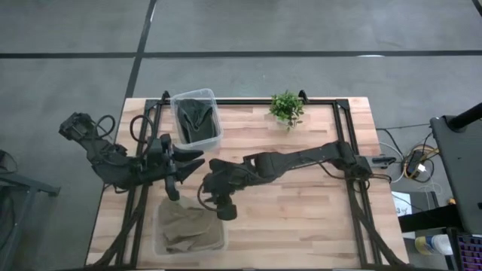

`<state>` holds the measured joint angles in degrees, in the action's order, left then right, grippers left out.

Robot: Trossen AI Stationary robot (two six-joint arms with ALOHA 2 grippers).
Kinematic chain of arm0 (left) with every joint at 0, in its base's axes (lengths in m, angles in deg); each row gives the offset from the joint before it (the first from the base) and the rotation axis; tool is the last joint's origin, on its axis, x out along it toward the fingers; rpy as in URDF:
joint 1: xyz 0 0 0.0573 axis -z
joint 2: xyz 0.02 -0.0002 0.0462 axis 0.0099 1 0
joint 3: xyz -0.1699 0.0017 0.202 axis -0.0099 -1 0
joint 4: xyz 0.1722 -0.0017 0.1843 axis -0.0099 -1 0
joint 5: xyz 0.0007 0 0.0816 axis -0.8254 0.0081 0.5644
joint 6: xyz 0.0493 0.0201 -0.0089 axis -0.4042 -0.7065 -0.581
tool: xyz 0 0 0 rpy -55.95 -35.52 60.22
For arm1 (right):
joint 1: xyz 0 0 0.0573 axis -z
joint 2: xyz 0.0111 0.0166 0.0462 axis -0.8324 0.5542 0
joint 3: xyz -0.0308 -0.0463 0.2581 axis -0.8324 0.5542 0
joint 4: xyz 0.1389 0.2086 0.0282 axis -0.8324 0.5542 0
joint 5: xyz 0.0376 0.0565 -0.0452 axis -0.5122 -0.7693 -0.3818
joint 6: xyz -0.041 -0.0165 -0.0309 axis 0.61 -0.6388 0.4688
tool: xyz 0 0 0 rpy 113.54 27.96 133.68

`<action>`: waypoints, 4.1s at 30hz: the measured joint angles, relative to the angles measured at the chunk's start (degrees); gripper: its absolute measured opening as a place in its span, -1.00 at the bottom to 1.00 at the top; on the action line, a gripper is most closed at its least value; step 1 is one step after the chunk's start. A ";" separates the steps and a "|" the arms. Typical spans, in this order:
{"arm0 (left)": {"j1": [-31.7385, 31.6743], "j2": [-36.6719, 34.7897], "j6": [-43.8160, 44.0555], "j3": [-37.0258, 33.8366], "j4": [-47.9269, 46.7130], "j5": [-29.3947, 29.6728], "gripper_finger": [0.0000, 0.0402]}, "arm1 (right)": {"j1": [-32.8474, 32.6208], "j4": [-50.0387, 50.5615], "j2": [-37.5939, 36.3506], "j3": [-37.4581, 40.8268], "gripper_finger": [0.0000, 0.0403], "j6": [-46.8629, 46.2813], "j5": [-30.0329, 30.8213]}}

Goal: Pick & Place hat
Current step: Return to home position

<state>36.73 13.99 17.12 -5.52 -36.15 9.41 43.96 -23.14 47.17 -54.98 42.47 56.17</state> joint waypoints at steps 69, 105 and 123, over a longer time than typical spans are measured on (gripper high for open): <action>2.69 -44.39 -29.30 -50.68 18.16 -11.27 -1.00 | -23.73 -38.92 -66.52 77.72 -0.96 2.08 19.43; 2.64 -63.87 -28.00 -66.03 12.23 -27.56 -1.00 | -24.61 -59.76 -91.60 114.39 -0.96 11.88 12.46; 2.58 -63.91 -24.35 -67.30 7.13 -26.27 -1.00 | -24.56 -59.05 -112.58 124.96 -0.96 16.96 17.02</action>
<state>39.31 -49.92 -7.22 -72.82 -29.02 -16.87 19.39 -82.20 -65.40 69.98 59.43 73.18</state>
